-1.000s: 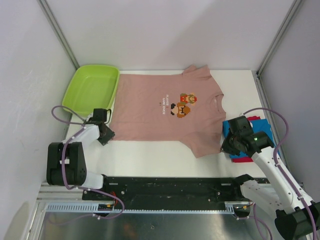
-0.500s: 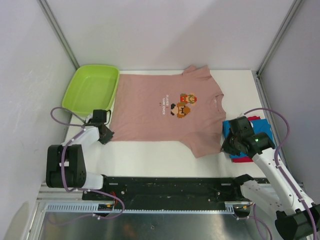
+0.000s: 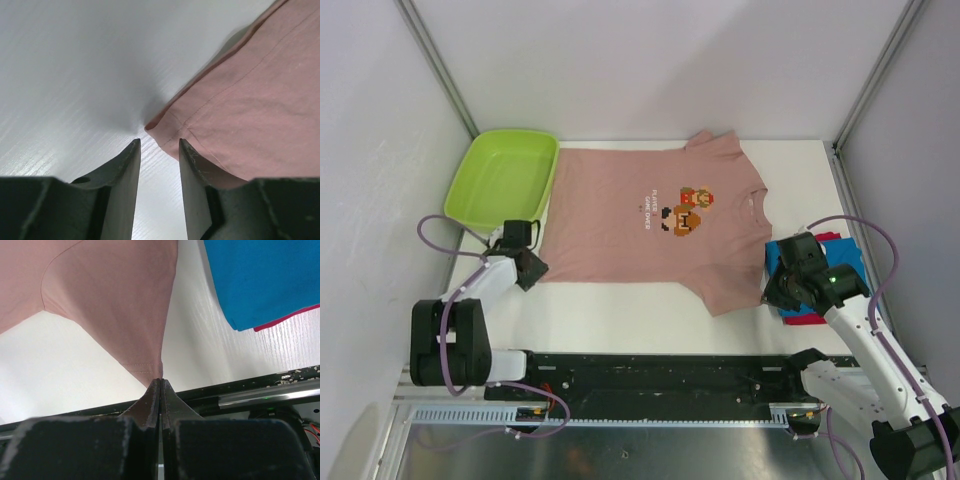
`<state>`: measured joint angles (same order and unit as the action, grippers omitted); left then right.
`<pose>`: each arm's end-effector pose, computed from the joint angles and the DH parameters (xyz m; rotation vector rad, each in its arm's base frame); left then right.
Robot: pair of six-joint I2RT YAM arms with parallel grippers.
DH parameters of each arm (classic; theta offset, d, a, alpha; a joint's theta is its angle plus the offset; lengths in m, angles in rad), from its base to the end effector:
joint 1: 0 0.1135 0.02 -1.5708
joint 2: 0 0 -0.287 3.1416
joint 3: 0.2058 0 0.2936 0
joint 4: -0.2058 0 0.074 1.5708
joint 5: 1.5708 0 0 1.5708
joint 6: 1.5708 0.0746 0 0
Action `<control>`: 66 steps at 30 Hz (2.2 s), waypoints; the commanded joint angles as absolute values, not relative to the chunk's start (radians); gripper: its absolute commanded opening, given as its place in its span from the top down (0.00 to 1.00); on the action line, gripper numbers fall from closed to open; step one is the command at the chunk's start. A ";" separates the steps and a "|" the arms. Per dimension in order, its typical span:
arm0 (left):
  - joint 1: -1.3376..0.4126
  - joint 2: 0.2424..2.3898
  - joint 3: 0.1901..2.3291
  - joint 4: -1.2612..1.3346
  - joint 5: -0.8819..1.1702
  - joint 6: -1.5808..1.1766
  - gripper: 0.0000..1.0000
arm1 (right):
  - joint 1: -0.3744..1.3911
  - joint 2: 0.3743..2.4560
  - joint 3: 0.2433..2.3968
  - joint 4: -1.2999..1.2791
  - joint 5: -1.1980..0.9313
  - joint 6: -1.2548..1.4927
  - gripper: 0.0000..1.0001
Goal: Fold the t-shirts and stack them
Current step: Grap the side of the flattened tshirt closest away from the robot with both arms, then fold the flattened tshirt in 1/3 of the way
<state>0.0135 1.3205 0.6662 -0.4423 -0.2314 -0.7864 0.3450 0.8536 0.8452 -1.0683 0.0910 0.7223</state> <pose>0.2802 0.0209 0.1338 -1.0869 2.3823 0.0434 0.1807 0.0577 0.2568 0.5291 2.6081 0.2371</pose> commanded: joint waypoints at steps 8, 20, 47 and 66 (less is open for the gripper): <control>0.016 1.393 0.650 -0.405 -0.268 -0.808 0.68 | 0.349 0.848 0.888 -1.070 0.120 0.713 1.00; 0.009 1.350 0.670 -0.403 -0.280 -0.778 1.00 | 0.350 0.846 0.958 -1.115 0.149 0.697 1.00; -0.109 1.652 1.150 -0.416 -0.395 -0.680 1.00 | 0.309 1.230 1.134 -0.559 0.344 0.522 1.00; -0.106 1.831 1.302 -0.417 -0.465 -0.753 1.00 | 0.169 1.561 1.217 -0.162 0.274 0.461 1.00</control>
<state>-0.1047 1.8172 1.2678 -0.4286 -0.3897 -0.7193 0.1856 1.5288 1.1568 -0.2710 0.2775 0.4866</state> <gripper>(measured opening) 0.003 0.009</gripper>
